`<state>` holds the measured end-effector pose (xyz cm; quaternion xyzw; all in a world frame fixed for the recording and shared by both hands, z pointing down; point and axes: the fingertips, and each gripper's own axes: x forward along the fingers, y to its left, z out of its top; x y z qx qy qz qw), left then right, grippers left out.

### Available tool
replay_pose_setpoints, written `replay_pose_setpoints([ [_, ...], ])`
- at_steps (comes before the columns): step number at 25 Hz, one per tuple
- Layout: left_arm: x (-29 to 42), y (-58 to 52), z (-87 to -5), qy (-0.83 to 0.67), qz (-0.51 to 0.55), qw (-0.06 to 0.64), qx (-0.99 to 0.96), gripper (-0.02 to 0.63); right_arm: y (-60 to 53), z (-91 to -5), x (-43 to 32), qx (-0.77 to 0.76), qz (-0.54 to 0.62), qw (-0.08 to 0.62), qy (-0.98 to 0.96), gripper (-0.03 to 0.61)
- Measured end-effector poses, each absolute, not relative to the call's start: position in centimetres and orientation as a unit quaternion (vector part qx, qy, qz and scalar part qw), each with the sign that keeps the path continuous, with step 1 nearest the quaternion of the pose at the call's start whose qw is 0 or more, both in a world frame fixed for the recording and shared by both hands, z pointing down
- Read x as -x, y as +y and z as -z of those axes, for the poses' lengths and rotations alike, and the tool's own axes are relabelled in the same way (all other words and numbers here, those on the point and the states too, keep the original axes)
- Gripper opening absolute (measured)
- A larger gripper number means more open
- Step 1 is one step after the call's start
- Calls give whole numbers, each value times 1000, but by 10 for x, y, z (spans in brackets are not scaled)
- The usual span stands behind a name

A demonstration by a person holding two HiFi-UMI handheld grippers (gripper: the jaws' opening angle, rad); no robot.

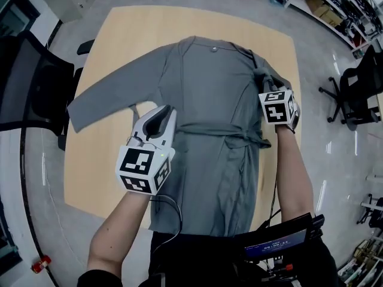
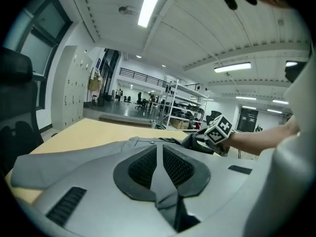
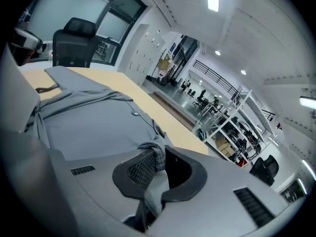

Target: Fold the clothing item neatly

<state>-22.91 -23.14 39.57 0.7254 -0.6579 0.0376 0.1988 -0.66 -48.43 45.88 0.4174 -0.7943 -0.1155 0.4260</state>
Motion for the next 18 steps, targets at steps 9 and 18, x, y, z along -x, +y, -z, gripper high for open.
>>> replay_pose_setpoints([
  [9, 307, -191, -398, -689, -15, 210, -693, 20, -459, -462, 150, -359, 151, 427, -816, 32],
  [18, 363, -166, -416, -710, -3, 223, -668, 20, -402, -504, 264, -280, 187, 438, -833, 32],
])
